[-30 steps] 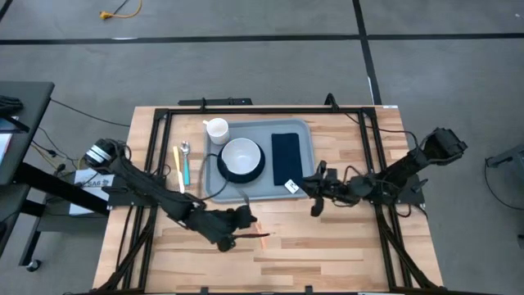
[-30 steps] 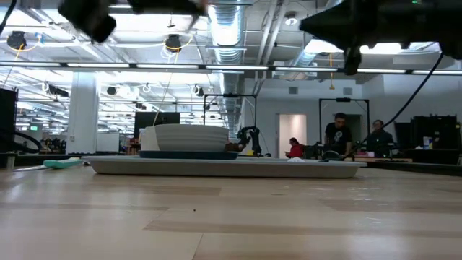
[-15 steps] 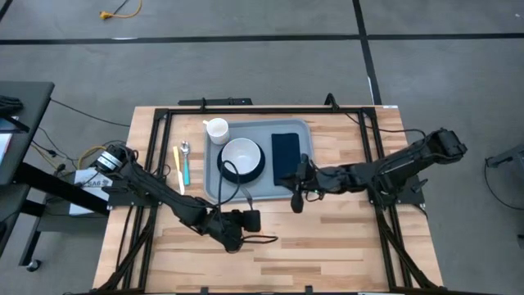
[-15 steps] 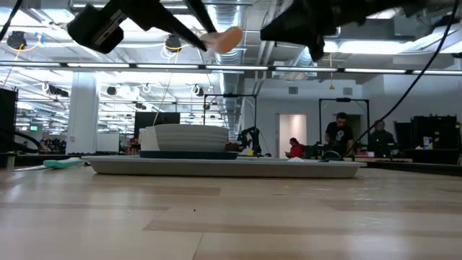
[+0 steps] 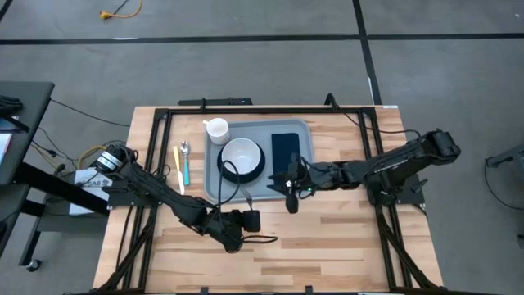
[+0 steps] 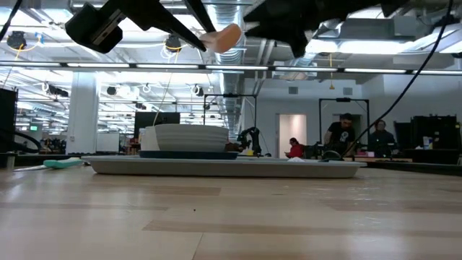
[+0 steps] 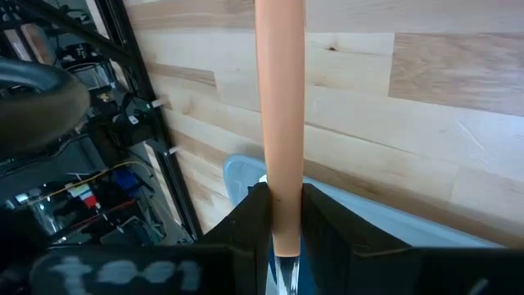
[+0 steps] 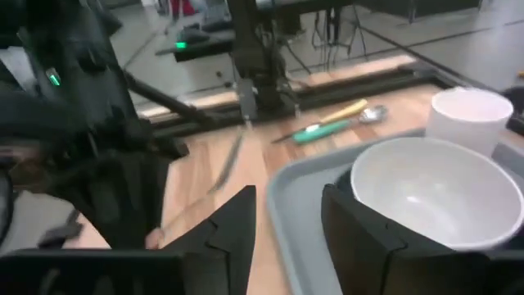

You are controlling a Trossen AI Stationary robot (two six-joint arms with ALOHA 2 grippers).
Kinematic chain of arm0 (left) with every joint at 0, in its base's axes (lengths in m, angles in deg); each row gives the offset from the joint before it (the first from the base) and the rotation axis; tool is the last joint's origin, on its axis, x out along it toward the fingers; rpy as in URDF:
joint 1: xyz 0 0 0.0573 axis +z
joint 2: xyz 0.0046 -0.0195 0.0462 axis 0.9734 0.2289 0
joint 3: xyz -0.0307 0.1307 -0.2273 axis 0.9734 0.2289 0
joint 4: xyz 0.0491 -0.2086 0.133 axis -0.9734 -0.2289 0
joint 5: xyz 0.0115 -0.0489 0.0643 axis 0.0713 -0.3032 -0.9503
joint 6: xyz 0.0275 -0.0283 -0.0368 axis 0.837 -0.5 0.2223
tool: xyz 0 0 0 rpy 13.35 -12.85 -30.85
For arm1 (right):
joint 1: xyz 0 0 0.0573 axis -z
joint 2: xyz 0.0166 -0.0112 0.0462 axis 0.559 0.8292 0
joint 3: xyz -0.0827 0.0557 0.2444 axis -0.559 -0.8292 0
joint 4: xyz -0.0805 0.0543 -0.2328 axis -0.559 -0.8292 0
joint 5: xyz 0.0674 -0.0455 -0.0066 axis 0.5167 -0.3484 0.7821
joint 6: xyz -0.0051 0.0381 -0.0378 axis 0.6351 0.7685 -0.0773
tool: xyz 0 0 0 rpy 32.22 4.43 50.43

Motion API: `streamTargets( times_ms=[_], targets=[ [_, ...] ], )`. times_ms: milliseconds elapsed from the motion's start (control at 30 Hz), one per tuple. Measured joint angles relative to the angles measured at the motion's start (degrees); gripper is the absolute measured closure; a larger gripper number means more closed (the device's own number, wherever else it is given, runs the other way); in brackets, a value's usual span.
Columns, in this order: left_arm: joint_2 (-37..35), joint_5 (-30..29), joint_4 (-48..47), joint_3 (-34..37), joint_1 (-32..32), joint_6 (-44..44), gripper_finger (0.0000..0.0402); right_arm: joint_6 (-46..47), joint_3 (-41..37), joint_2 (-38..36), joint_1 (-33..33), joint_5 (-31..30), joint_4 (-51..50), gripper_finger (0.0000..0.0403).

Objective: Set up tray
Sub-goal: Put the orange fork on the black napkin

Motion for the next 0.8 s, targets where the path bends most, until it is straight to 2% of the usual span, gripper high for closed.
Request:
streamTargets(
  times_ms=[100,367,633,800],
  targets=[
    [0.00,-0.39,-0.57,-0.02,-0.02,-0.40,0.0355,0.09,1.40,3.22,0.05,1.64,4.60,0.0268],
    [0.00,-0.66,-1.67,-0.04,-0.02,-1.16,0.0355,0.09,6.54,9.87,-0.12,5.18,5.14,0.0267],
    [0.00,-0.84,-2.71,-0.04,-0.01,-1.63,0.0355,-0.03,10.81,16.24,-0.11,5.86,4.80,0.0251],
    [0.00,-0.81,-2.95,-0.04,0.00,-1.84,0.0355,-0.59,12.12,17.23,-0.09,6.64,5.10,0.0240]
  ],
)
